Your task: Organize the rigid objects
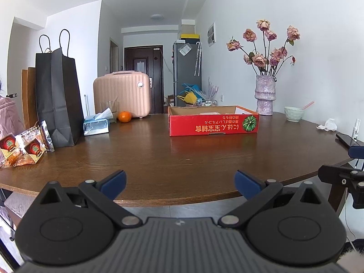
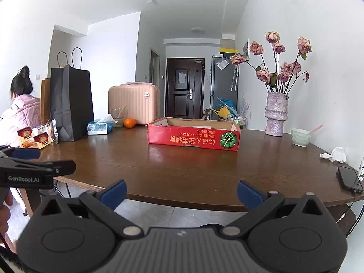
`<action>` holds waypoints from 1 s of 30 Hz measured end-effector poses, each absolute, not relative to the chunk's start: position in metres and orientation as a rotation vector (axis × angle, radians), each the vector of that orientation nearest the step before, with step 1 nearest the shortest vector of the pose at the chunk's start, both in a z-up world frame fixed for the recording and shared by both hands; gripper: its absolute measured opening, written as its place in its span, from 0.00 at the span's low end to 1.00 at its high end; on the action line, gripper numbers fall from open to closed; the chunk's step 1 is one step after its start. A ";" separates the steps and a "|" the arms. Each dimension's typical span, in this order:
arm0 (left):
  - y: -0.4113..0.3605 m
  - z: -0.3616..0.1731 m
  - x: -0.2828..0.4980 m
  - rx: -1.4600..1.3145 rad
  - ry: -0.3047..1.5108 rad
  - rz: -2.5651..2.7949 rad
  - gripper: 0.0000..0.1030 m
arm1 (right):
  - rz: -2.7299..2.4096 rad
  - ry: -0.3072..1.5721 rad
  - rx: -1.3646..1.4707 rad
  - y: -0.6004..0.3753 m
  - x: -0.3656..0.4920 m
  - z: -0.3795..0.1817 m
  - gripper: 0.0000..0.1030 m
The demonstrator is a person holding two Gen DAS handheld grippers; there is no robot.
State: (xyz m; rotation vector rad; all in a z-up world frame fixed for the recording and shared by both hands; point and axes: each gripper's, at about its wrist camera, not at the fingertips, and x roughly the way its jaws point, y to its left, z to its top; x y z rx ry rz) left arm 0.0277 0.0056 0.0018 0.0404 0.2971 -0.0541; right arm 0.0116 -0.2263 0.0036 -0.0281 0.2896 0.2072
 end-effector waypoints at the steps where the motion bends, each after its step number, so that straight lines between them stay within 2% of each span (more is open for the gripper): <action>1: 0.005 0.001 0.027 0.042 0.294 -0.053 1.00 | 0.206 0.289 -0.027 -0.226 0.011 0.004 1.00; 30: 0.006 0.000 0.029 0.049 0.296 -0.060 1.00 | 0.188 0.273 -0.025 -0.228 0.011 0.003 1.00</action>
